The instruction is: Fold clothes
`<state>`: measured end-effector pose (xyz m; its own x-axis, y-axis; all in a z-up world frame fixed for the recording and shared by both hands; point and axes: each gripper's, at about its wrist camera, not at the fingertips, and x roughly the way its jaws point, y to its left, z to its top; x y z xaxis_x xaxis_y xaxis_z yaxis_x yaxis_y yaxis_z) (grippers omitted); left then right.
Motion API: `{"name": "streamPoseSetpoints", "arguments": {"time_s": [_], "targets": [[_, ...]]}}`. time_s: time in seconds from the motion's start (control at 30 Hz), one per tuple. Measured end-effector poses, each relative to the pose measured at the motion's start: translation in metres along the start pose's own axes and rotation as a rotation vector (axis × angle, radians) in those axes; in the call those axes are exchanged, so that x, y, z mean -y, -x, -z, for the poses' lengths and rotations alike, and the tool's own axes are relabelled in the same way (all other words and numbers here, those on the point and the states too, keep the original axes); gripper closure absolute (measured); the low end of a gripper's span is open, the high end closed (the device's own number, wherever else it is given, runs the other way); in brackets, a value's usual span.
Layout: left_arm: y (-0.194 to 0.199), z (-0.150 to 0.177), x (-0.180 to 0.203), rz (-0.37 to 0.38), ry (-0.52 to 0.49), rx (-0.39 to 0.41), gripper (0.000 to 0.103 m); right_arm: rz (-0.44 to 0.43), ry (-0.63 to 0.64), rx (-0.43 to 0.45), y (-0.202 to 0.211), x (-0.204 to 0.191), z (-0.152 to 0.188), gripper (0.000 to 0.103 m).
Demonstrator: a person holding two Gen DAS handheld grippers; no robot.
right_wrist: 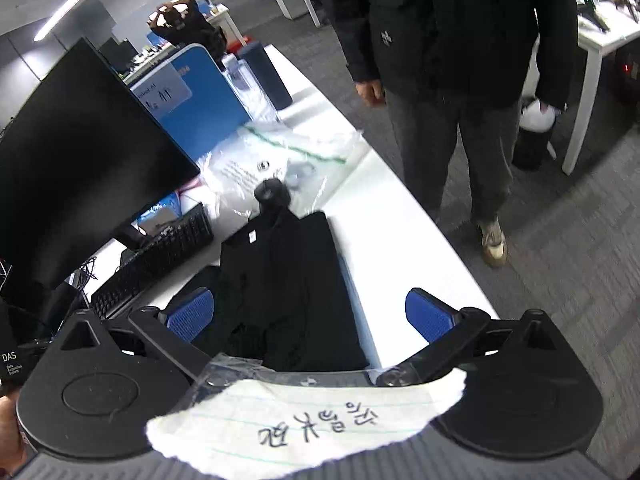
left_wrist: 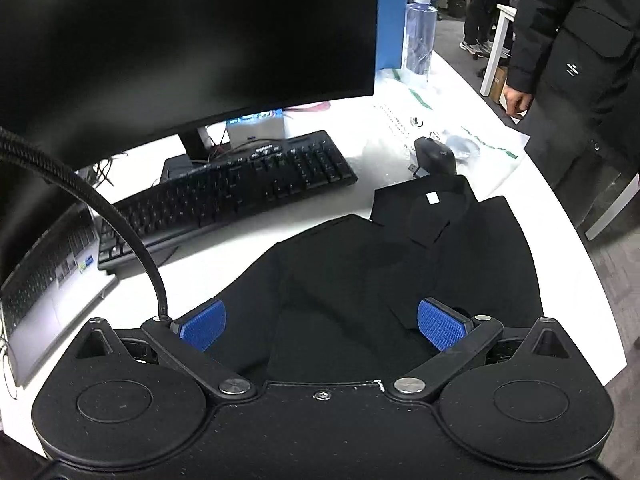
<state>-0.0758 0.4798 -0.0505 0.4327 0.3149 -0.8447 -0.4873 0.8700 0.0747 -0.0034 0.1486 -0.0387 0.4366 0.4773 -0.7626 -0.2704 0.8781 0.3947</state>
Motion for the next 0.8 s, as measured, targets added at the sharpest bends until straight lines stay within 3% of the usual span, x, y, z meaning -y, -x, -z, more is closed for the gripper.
{"name": "streamPoseSetpoints", "arguments": {"time_s": [0.5,0.57,0.7,0.8], "targets": [[-0.019,-0.011,-0.036,-0.052,0.029,-0.026,0.001,-0.016,0.051,-0.079,-0.037,-0.036,0.001,0.000],[-0.021,-0.009,-0.046,-0.065,0.026,-0.015,0.001,0.002,0.099,-0.106,-0.050,-0.044,0.005,0.000],[-0.027,0.003,-0.067,-0.085,0.002,-0.019,0.001,0.070,0.315,-0.166,-0.090,-0.072,0.020,0.000],[-0.034,0.018,-0.082,-0.095,-0.001,-0.053,0.001,0.067,0.464,-0.220,-0.129,-0.097,0.034,0.000]]}}
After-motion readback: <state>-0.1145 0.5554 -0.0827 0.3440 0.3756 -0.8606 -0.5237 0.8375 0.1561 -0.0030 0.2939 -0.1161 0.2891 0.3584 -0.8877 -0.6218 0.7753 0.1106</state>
